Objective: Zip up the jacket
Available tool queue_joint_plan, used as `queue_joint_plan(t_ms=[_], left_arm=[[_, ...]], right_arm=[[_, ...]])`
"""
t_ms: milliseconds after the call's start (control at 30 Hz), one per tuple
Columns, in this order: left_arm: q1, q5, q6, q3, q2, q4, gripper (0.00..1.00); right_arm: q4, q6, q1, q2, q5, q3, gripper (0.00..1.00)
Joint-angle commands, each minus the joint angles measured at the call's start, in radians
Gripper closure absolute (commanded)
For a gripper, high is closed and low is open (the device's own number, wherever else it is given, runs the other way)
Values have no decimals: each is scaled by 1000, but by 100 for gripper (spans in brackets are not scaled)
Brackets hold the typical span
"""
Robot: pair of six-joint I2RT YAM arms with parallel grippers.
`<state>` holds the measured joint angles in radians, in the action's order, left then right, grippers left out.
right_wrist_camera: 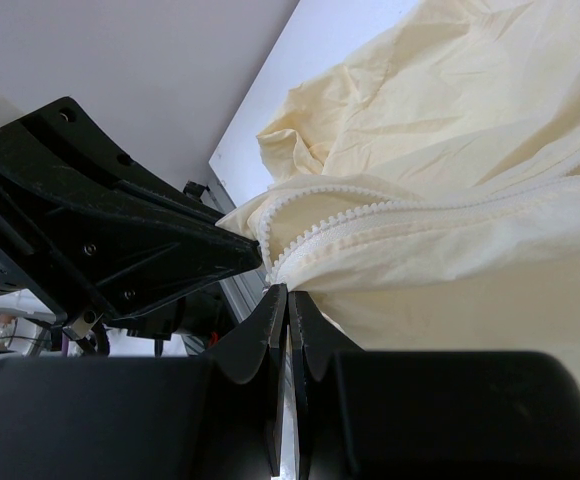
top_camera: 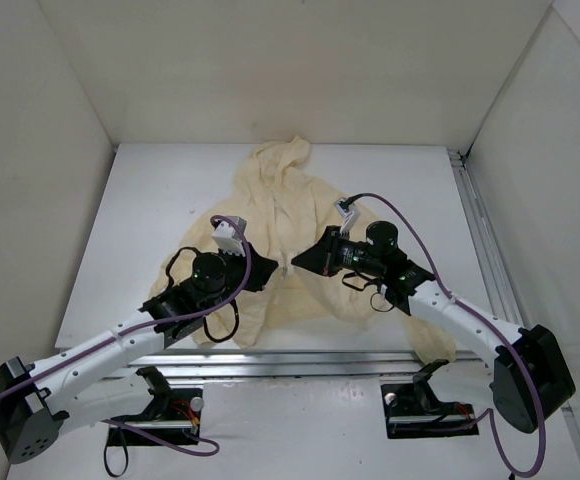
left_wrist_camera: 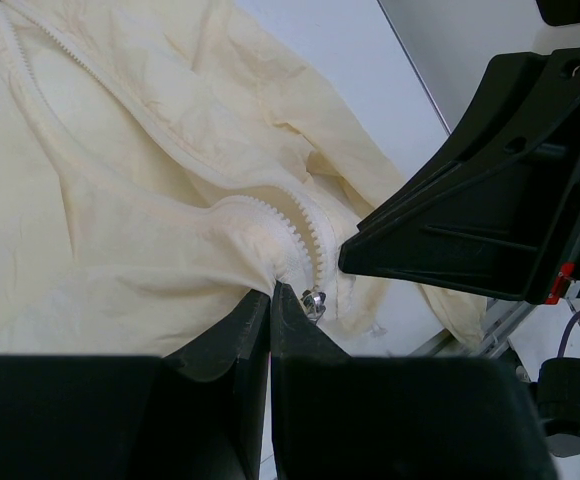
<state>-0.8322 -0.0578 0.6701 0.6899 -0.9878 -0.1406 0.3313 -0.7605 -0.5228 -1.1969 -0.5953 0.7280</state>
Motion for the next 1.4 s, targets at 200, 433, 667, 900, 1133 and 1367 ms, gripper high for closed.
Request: queue_joint_plan(t_ms=[200, 433, 667, 900, 1133, 1367], left_arm=[[-7, -5, 16, 23, -2, -80, 100], [-7, -5, 16, 22, -3, -76, 100], [-7, -10, 20, 23, -5, -73, 100], [-7, -8, 20, 23, -3, -73, 100], [-7, -4, 17, 26, -11, -70, 100], [-7, 15, 17, 31, -23, -83, 100]], right_arm=[[101, -5, 4, 19, 5, 47, 100], [100, -5, 13, 25, 3, 45, 100], [98, -5, 18, 30, -1, 44, 100], [95, -3, 27, 34, -4, 40, 100], [94, -2, 33, 34, -8, 40, 100], [91, -5, 29, 33, -8, 48, 100]])
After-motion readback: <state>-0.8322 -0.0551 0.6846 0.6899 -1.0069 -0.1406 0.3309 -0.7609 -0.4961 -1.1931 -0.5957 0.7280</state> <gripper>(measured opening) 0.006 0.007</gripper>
